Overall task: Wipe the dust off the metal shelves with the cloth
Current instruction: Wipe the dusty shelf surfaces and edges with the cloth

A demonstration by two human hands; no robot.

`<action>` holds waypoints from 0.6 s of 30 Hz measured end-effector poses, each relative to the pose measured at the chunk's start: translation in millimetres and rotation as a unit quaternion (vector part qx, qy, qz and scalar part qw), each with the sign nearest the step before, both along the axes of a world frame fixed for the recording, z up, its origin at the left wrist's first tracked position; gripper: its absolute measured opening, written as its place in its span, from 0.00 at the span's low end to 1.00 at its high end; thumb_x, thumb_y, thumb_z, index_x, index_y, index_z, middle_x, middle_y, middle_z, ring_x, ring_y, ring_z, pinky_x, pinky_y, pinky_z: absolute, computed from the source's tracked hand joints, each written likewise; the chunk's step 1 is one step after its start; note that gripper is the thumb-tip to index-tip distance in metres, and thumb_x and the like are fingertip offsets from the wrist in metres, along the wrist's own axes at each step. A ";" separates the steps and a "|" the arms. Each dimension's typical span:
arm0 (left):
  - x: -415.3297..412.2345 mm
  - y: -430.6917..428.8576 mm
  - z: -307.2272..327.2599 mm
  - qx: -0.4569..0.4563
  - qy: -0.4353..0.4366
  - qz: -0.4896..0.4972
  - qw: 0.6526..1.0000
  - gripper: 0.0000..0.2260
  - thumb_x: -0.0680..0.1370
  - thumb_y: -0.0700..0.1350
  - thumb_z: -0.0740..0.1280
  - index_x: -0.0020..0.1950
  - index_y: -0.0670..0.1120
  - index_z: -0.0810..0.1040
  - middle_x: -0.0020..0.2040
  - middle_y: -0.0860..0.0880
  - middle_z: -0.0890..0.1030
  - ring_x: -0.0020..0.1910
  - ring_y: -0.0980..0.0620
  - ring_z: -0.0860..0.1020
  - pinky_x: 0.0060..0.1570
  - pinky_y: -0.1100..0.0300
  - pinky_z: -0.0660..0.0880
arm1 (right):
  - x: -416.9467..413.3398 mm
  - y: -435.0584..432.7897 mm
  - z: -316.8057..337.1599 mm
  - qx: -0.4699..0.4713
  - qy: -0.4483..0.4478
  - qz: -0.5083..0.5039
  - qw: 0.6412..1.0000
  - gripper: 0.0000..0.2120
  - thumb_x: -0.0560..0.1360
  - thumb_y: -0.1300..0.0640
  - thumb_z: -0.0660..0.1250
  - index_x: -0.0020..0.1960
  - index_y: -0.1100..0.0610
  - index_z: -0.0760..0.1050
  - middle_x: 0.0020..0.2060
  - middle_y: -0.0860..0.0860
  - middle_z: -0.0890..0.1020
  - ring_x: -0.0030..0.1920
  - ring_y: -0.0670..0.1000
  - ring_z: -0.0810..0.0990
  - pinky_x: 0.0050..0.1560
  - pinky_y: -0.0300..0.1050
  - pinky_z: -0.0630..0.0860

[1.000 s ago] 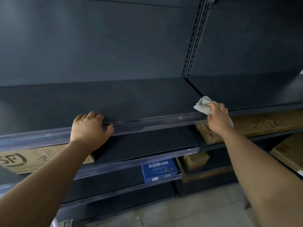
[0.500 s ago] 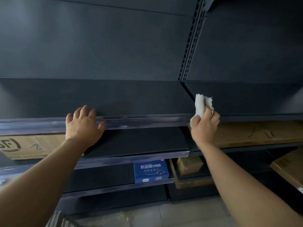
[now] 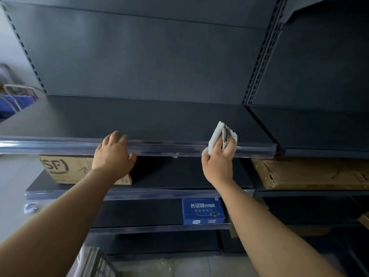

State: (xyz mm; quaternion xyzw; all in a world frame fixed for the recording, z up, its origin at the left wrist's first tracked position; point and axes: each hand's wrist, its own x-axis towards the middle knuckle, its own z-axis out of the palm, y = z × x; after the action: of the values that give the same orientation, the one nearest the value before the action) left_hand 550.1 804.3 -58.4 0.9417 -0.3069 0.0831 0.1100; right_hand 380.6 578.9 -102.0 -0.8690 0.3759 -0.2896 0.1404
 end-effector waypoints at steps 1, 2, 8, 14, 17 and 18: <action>5.5 8.8 0.9 0.000 -0.001 0.001 1.000 0.26 0.76 0.54 0.62 0.72 0.45 0.63 0.75 0.43 0.61 0.74 0.43 0.59 0.69 0.46 0.62 | 6.6 8.3 -0.2 0.003 0.001 0.007 1.000 0.31 0.77 0.51 0.59 0.74 0.62 0.53 0.73 0.59 0.45 0.74 0.62 0.52 0.61 0.48 0.75; 11.1 18.5 1.6 0.002 -0.003 0.000 1.000 0.27 0.77 0.54 0.62 0.72 0.45 0.63 0.75 0.43 0.61 0.74 0.43 0.59 0.69 0.46 0.62 | 12.5 16.5 -0.2 0.005 -0.003 0.022 1.000 0.31 0.77 0.52 0.60 0.75 0.61 0.53 0.73 0.59 0.45 0.74 0.62 0.53 0.62 0.49 0.75; 43.2 65.2 6.4 0.026 -0.012 -0.028 0.999 0.27 0.77 0.55 0.61 0.73 0.47 0.62 0.74 0.45 0.63 0.73 0.44 0.62 0.69 0.48 0.63 | 74.0 85.8 16.7 0.023 -0.006 0.172 0.985 0.25 0.75 0.58 0.60 0.72 0.52 0.60 0.74 0.54 0.46 0.55 0.59 0.78 0.46 0.41 0.76; 84.6 101.3 12.3 0.067 -0.018 -0.039 0.997 0.26 0.77 0.57 0.61 0.73 0.49 0.63 0.72 0.46 0.67 0.71 0.44 0.66 0.68 0.48 0.63 | 101.1 82.2 55.1 -0.047 0.017 0.070 0.996 0.17 0.70 0.50 0.62 0.58 0.52 0.75 0.57 0.56 0.75 0.51 0.60 0.77 0.47 0.49 0.73; 105.7 121.0 10.1 0.079 -0.011 -0.027 0.996 0.25 0.76 0.56 0.62 0.71 0.48 0.65 0.71 0.46 0.69 0.69 0.44 0.67 0.67 0.48 0.65 | 91.9 41.6 65.1 -0.055 0.074 -0.057 0.994 0.17 0.73 0.49 0.56 0.58 0.52 0.75 0.56 0.56 0.78 0.56 0.61 0.72 0.53 0.51 0.68; 111.9 126.3 8.8 0.080 -0.006 -0.023 0.997 0.25 0.76 0.56 0.63 0.71 0.47 0.66 0.70 0.46 0.69 0.69 0.43 0.68 0.67 0.48 0.66 | 93.0 34.0 64.5 0.015 0.109 -0.054 0.992 0.19 0.75 0.49 0.52 0.60 0.52 0.73 0.59 0.57 0.77 0.57 0.61 0.72 0.53 0.51 0.67</action>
State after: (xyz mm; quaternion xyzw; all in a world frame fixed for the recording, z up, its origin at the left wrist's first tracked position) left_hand 662.0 930.6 -49.6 0.9395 -0.3351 0.0618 0.0343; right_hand 473.6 613.0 -37.5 -0.8715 0.4398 -0.1946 0.0956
